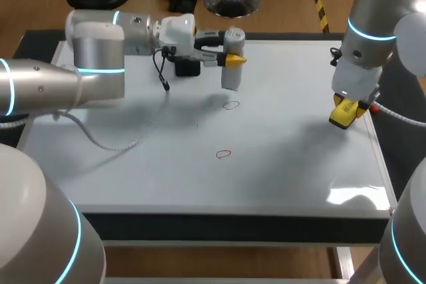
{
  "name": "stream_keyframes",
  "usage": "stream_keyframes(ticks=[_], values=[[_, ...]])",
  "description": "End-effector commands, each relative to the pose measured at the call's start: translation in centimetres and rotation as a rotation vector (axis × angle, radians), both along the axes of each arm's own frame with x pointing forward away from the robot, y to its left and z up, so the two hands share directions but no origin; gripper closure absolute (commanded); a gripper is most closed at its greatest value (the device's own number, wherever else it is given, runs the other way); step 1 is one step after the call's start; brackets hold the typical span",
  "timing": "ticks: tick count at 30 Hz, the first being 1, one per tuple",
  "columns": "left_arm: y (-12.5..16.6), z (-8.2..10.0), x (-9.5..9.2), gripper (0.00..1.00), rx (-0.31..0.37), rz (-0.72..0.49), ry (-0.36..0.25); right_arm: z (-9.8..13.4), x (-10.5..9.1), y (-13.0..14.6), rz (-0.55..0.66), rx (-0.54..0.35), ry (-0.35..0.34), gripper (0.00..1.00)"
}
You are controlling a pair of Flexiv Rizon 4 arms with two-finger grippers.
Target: Pick up the inspection probe, press it on each red-marked spot on the whiteboard one by one, put down the probe, pick up the eraser, and wipe off all the red marks.
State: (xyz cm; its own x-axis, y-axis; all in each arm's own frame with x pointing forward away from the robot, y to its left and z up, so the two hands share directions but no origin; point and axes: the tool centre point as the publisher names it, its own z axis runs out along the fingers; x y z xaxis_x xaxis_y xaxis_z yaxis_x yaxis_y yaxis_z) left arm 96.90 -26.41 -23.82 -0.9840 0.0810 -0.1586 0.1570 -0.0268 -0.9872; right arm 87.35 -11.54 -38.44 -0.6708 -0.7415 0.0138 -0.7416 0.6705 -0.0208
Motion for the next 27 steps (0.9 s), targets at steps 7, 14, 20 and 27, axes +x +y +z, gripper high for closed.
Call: stream_keyframes(ticks=[7, 14, 20, 27], values=[[0.9, 3.0, 3.8, 1.0, 0.0, -0.074, -0.026, 0.0, 0.0, -0.1, 0.001, -0.002, 0.0, 1.0], [1.4, 4.8, 5.7, 1.0, -0.013, -0.11, -0.032, 0.0, 0.0, -0.1, 0.001, -0.002, 0.0, 1.0], [1.3, 5.9, 7.0, 1.0, 0.002, -0.164, -0.01, 0.0, 0.0, -0.1, 0.001, -0.002, 0.0, 1.0], [1.4, 6.7, 8.5, 1.0, 0.032, -0.244, 0.022, 0.0, 0.0, -0.1, 0.001, -0.002, 0.0, 1.0]])
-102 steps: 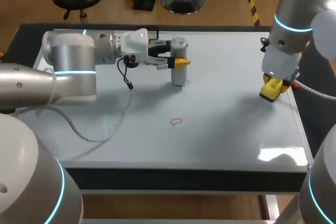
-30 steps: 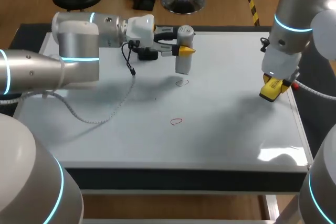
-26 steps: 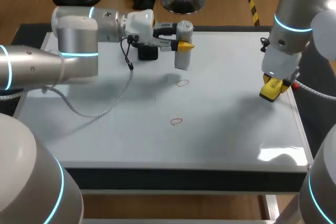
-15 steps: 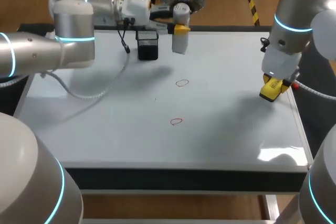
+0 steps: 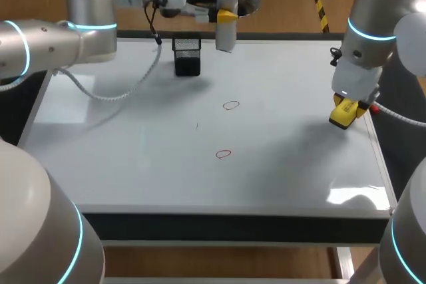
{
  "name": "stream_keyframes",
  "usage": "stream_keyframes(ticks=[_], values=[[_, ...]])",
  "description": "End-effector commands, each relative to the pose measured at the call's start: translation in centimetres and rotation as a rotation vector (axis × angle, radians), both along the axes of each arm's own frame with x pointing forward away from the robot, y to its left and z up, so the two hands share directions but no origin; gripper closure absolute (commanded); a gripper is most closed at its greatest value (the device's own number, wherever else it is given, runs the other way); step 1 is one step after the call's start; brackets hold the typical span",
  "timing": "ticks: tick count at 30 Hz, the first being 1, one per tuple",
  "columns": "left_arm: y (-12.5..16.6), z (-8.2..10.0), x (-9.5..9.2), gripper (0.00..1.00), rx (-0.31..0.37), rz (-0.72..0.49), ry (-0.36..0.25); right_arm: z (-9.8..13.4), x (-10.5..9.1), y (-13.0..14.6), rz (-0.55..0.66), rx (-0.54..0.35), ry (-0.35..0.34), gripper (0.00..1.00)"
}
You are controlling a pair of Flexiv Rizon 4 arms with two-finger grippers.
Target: Pick up the inspection probe, press it on each red-marked spot on the whiteboard one by one, put down the probe, pick up the eraser, and wipe off all the red marks.
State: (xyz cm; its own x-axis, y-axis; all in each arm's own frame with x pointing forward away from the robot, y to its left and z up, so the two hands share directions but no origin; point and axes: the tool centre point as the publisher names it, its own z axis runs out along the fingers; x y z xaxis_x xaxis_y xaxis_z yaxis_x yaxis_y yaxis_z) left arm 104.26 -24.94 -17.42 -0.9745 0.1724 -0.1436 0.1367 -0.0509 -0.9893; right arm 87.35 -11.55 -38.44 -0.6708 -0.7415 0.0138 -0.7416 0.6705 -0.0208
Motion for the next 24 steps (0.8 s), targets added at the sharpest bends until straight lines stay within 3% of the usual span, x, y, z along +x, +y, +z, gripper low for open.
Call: stream_keyframes(ticks=[1, 15, 24], values=[[-0.1, 0.4, 1.4, 1.0, 0.045, -0.159, 0.009, 0.0, 0.0, -0.1, 0.001, -0.002, 0.0, 1.0], [0.4, 1.2, 3.4, 1.0, 0.049, -0.275, 0.026, 0.0, 0.0, -0.1, 0.001, -0.002, 0.0, 1.0], [0.3, 0.7, 4.5, 1.0, 0.041, -0.303, 0.039, 0.0, 0.0, -0.1, 0.001, -0.002, 0.0, 1.0]])
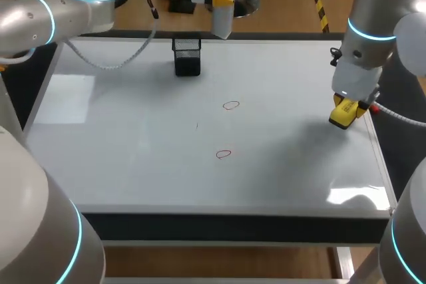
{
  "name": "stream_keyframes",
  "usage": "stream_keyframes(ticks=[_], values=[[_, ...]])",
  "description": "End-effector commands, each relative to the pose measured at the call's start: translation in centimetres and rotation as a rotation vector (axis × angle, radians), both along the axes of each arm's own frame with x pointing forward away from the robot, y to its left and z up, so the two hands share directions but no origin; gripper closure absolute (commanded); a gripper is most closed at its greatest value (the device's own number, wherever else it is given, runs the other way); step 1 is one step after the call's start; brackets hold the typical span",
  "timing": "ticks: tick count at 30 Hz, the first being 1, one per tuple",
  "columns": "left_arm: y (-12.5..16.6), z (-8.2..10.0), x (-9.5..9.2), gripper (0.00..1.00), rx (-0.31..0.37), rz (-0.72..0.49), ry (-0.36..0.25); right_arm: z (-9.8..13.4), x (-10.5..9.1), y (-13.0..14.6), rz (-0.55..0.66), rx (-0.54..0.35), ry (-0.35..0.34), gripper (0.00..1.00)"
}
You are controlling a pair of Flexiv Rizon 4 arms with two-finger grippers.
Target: Pick up the inspection probe, press it on each red-marked spot on the whiteboard one by one, put down the probe, pick up the eraser, and wipe off all the red marks.
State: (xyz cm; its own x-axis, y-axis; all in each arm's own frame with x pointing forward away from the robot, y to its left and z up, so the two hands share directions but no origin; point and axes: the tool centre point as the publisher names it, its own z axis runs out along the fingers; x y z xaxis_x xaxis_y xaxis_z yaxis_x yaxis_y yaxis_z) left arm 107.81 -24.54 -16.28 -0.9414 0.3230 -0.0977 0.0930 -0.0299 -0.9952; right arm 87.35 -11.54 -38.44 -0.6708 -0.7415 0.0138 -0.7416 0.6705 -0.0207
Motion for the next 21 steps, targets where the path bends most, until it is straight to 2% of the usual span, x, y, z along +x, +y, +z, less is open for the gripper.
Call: stream_keyframes(ticks=[1, 10, 21], values=[[-0.19, -0.43, 1.1, 1.0, -0.005, -0.152, 0.008, 0.03, 0.03, -0.07, 0.001, -0.002, 0.0, 1.0], [-0.63, -0.57, 1.9, 1.0, -0.022, -0.156, 0.011, 0.03, 0.03, -0.07, 0.001, -0.002, 0.0, 1.0], [-0.68, -0.58, 1.97, 1.0, -0.017, -0.164, 0.006, 0.03, 0.03, -0.07, 0.001, -0.002, 0.0, 1.0]])
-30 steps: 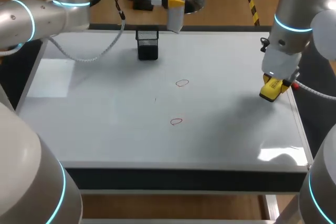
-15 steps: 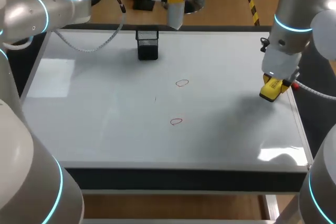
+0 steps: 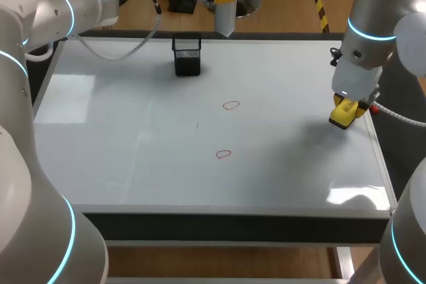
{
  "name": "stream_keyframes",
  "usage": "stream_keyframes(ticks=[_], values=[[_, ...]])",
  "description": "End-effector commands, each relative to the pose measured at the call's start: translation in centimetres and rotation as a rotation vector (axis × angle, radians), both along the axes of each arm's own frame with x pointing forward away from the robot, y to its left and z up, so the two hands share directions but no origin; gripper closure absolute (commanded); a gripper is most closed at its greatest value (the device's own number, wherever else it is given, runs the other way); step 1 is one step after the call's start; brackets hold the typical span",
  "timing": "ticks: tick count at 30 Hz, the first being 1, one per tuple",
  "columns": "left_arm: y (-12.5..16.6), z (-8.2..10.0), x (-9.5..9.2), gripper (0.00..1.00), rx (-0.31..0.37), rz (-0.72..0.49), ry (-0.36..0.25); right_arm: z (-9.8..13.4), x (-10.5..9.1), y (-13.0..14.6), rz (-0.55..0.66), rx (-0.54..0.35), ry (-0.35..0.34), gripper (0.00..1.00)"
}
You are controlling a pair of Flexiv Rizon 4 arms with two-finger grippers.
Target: Pick up the inspection probe, press it on each red-marked spot on the whiteboard one by one, put down the probe, pick up the eraser, and wipe off all the red marks.
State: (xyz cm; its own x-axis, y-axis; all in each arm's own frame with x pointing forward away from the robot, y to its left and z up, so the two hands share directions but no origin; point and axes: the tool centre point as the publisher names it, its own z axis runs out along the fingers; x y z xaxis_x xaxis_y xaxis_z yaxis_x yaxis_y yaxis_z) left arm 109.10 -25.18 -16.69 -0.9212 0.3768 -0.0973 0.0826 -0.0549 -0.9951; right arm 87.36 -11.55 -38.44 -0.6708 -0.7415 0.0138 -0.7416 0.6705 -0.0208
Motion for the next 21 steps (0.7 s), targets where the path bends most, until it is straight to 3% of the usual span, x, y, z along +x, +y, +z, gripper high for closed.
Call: stream_keyframes(ticks=[1, 8, 16, 21], values=[[0.0, -0.2, 0.7, 1.0, 0.002, -0.104, -0.003, 0.0, 0.0, -0.1, 0.001, -0.002, 0.0, 1.0], [0.0, -0.2, 0.7, 1.0, 0.002, -0.104, -0.003, 0.0, 0.0, -0.1, 0.001, -0.002, 0.0, 1.0], [0.0, -0.2, 0.7, 1.0, 0.002, -0.104, -0.003, 0.8, 1.1, 3.5, 0.153, -0.082, 0.011, 1.0], [0.0, -0.2, 0.7, 1.0, 0.002, -0.104, -0.003, 0.7, 1.6, 7.1, 0.281, -0.088, 0.016, 1.0]])
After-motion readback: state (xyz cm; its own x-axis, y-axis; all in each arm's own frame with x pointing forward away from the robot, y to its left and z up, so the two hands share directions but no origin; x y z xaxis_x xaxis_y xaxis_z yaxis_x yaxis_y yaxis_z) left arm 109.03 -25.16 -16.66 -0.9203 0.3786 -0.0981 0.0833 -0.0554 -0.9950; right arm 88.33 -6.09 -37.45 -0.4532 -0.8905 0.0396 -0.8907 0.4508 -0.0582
